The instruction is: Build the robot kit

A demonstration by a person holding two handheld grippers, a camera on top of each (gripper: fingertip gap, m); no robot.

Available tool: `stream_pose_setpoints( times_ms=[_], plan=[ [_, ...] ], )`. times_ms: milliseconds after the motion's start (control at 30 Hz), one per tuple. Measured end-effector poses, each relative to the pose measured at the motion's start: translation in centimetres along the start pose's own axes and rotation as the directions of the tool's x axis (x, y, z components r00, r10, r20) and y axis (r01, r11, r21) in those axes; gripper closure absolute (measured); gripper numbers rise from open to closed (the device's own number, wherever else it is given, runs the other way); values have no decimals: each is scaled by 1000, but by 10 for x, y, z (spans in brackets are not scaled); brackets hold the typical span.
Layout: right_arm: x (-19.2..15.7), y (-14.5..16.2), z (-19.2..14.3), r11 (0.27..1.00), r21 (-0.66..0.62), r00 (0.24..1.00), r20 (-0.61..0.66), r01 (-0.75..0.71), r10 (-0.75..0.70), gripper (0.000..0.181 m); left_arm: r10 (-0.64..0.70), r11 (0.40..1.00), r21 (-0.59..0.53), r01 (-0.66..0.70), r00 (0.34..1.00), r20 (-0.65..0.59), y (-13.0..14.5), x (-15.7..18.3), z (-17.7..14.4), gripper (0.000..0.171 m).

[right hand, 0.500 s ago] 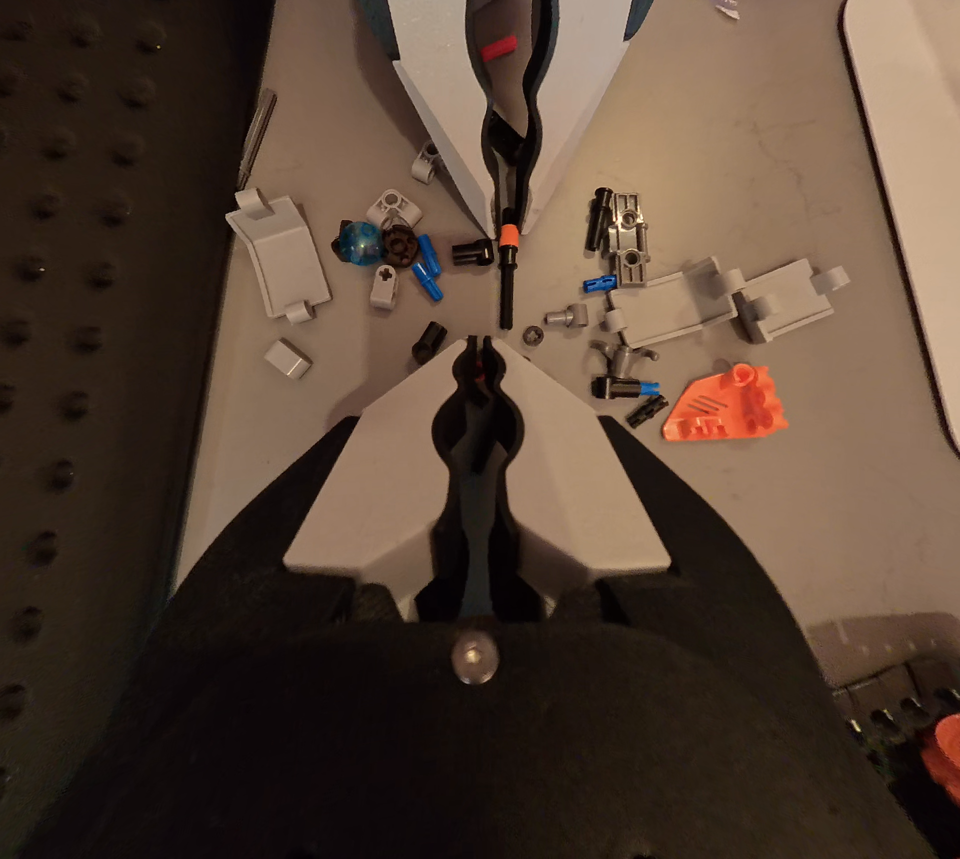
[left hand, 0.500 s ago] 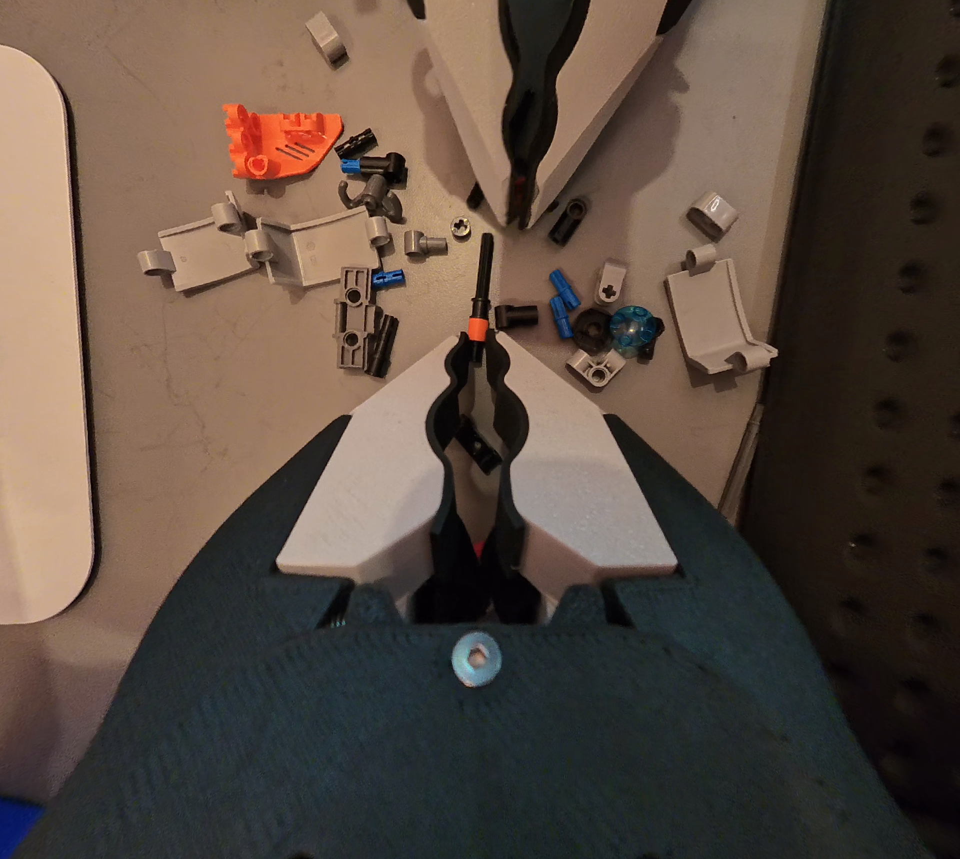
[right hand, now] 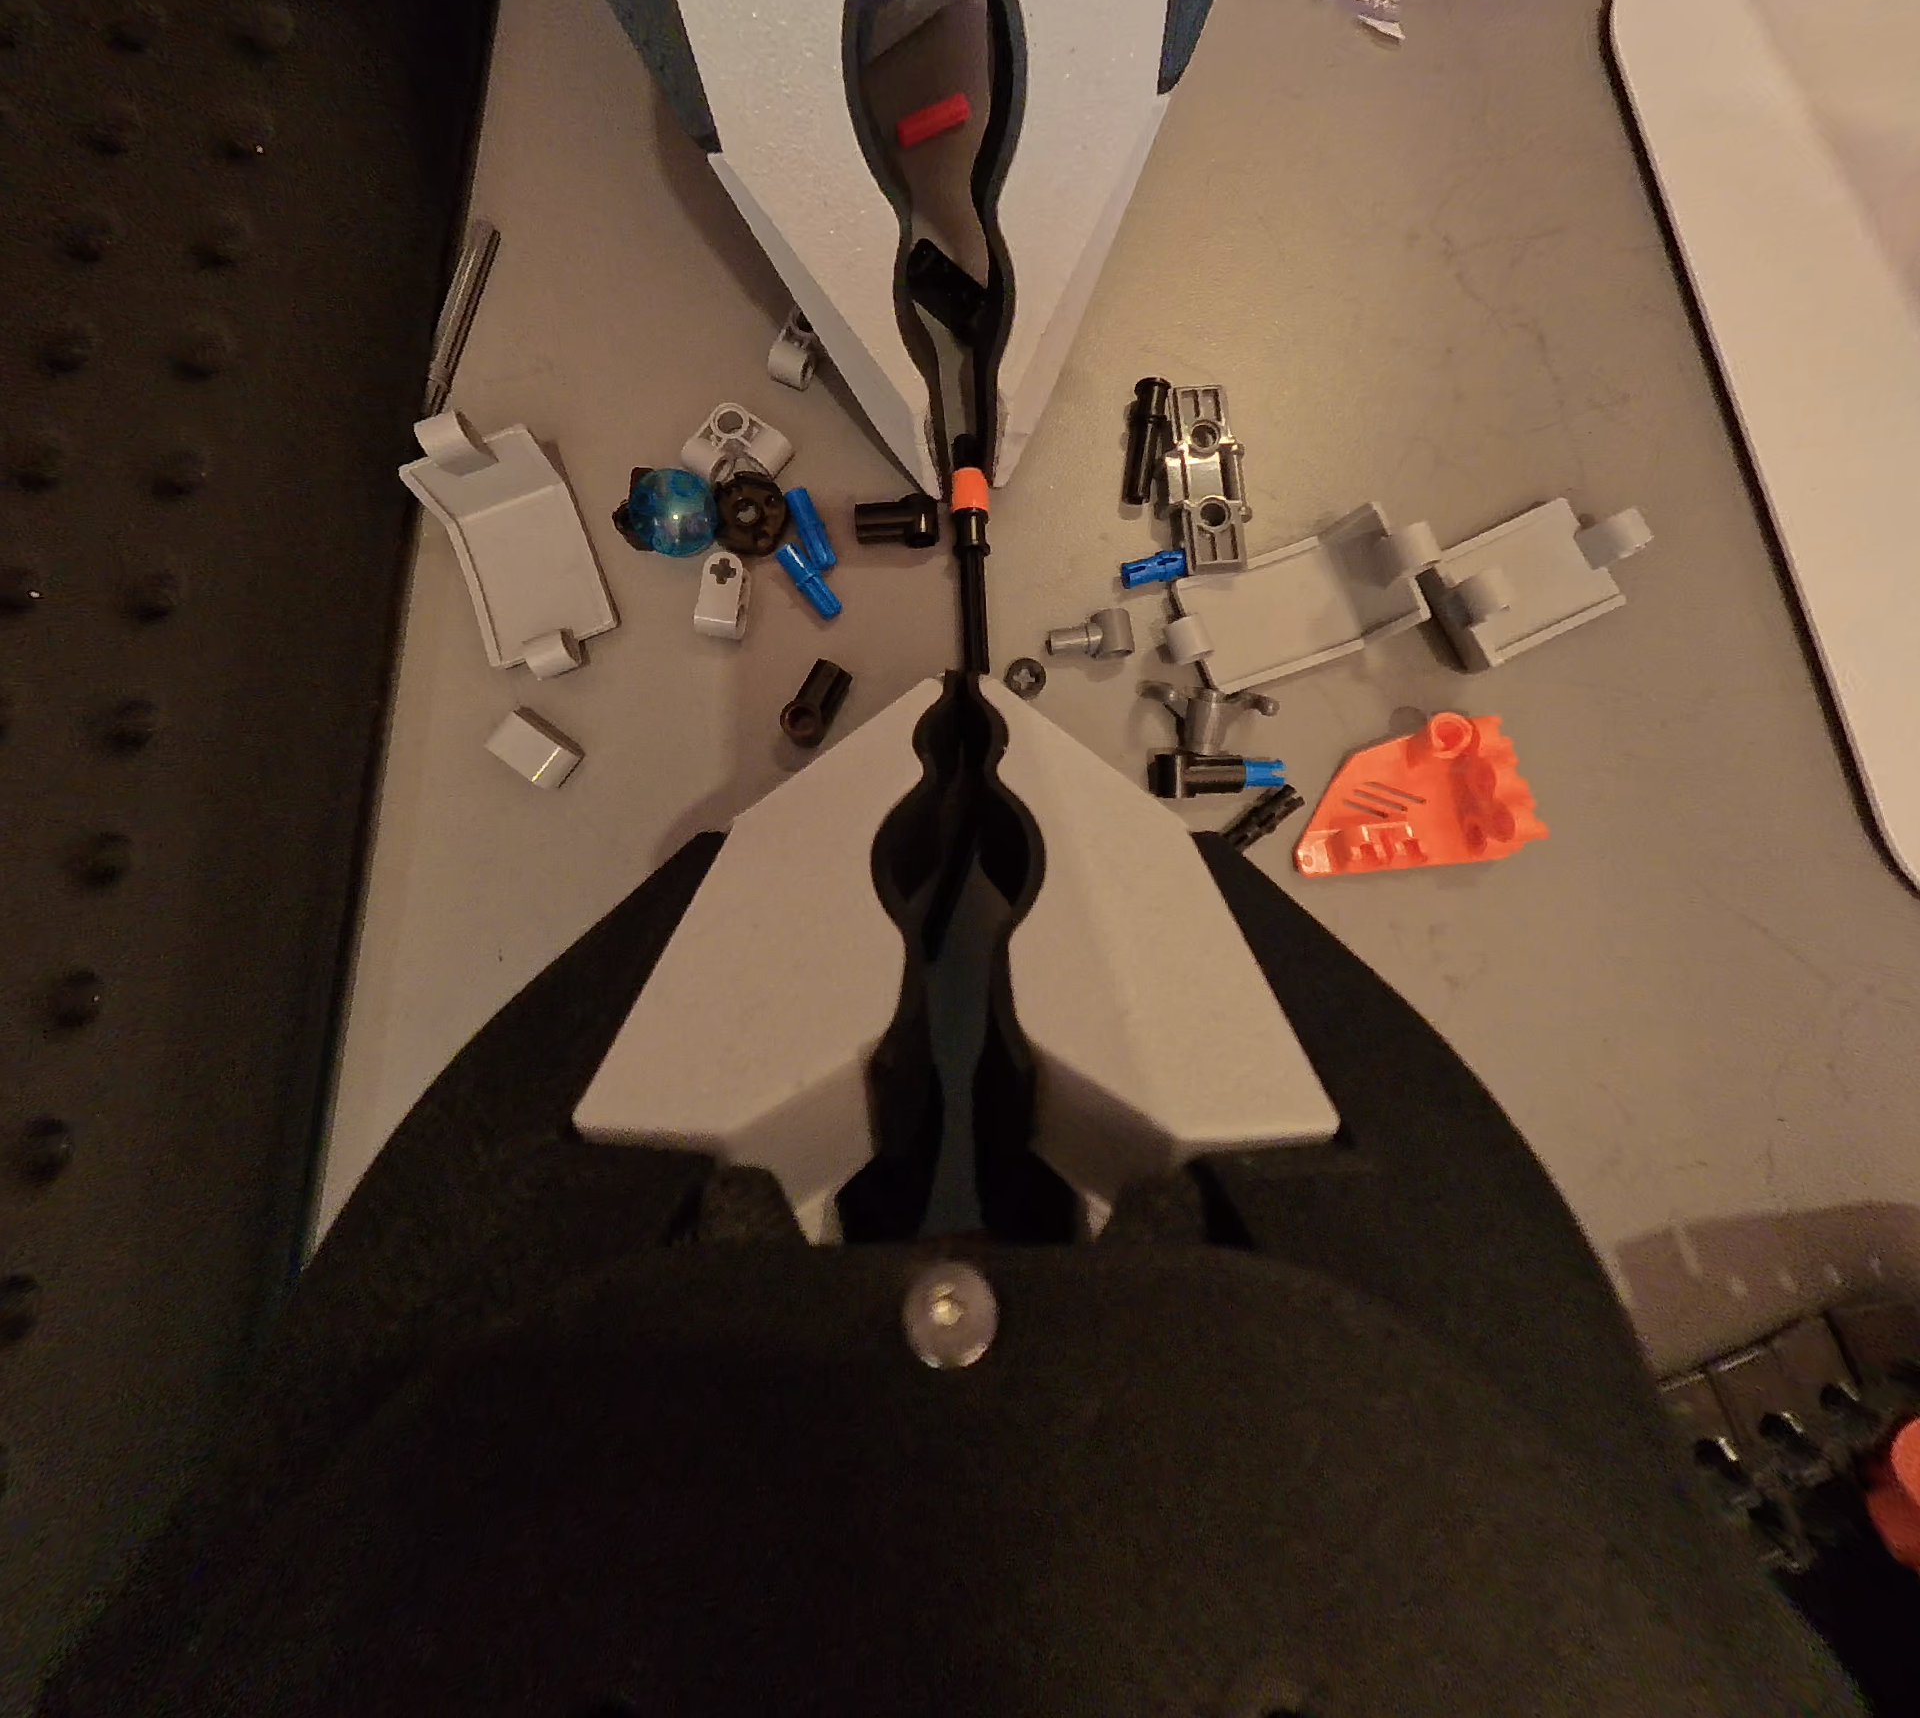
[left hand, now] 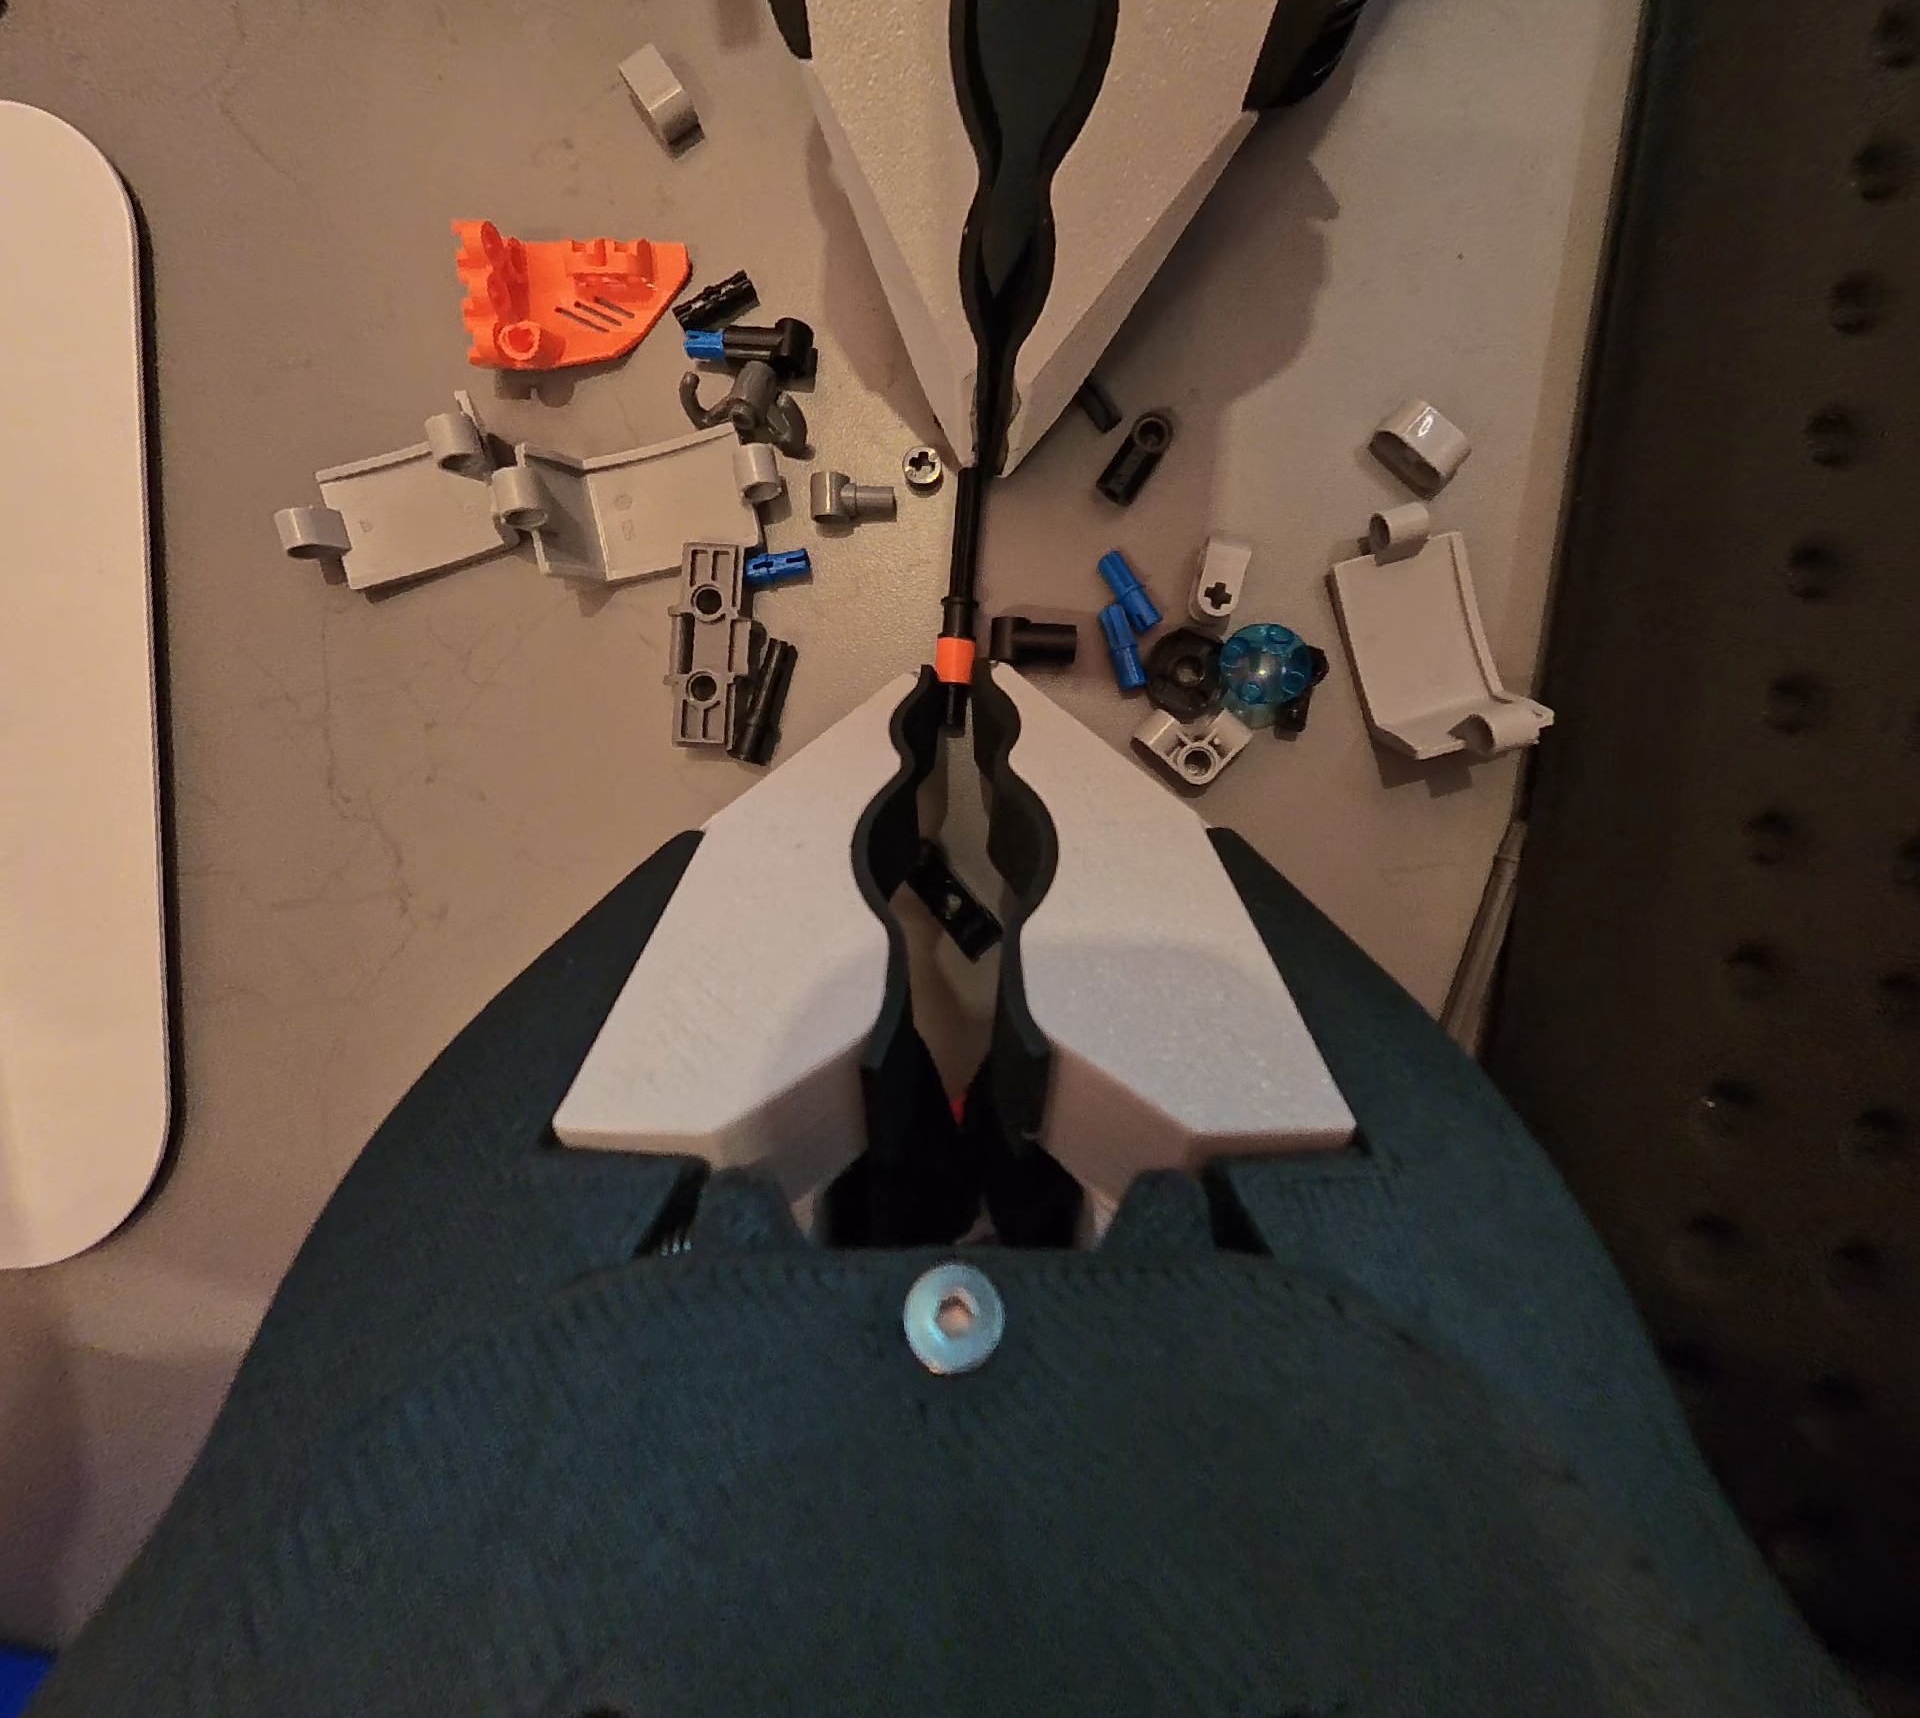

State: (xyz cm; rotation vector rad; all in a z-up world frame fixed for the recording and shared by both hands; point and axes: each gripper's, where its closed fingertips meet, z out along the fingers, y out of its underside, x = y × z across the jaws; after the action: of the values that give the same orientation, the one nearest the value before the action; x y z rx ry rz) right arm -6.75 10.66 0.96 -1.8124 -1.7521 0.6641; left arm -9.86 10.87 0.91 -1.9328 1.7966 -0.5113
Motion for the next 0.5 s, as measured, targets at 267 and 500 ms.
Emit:
stream_pose_setpoints(
  times_ms=[267, 500],
  plan=[
    [1, 0, 0, 1000, 8, 1000, 2, -2, 2, 181, 0, 1000, 15, -1, 1000, 15, 0, 0, 0, 168],
    [1, -1, 1, 1000, 2, 1000, 1, 7, -7, 181, 1, 999, 35, -2, 1000, 28, -1, 0, 1, 169]
  ],
)
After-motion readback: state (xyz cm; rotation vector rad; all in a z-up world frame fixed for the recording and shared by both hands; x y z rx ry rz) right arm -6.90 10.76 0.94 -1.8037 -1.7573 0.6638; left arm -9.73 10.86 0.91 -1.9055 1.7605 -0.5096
